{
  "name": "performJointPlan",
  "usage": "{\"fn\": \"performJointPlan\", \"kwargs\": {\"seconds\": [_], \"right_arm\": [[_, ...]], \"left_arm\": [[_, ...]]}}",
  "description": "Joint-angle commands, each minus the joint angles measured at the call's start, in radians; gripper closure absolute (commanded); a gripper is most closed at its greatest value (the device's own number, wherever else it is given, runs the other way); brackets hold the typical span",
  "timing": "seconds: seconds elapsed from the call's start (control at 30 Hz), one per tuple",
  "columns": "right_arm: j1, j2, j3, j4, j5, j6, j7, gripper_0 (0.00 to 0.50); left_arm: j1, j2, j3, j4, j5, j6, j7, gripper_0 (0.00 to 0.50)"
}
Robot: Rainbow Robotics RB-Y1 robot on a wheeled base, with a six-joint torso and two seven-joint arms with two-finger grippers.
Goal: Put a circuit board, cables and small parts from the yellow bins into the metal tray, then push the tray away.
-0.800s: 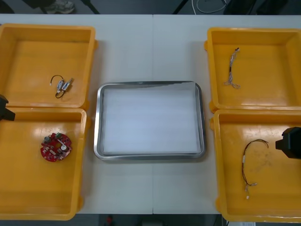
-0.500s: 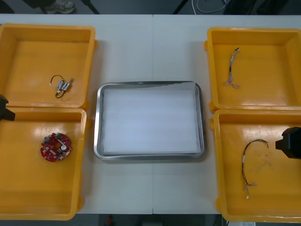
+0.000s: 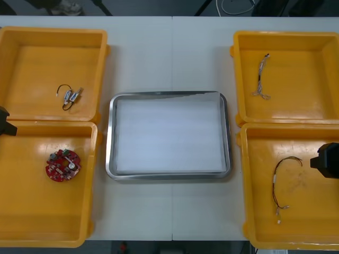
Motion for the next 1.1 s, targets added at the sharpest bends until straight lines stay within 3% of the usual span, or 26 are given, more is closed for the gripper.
{"fn": "performJointPlan", "kwargs": {"seconds": [0.03,1.1], "right_arm": [[0.017,-0.035,0.01,-0.022,-0.002,0.003,0.029,0.0],[0.017,-0.035,0.01,-0.022,-0.002,0.003,0.029,0.0]], "left_arm": [[0.021,0.045,0.031,-0.026,0.001,-0.007,-0.115,0.0],[0.021,0.045,0.031,-0.026,0.001,-0.007,-0.115,0.0]]}}
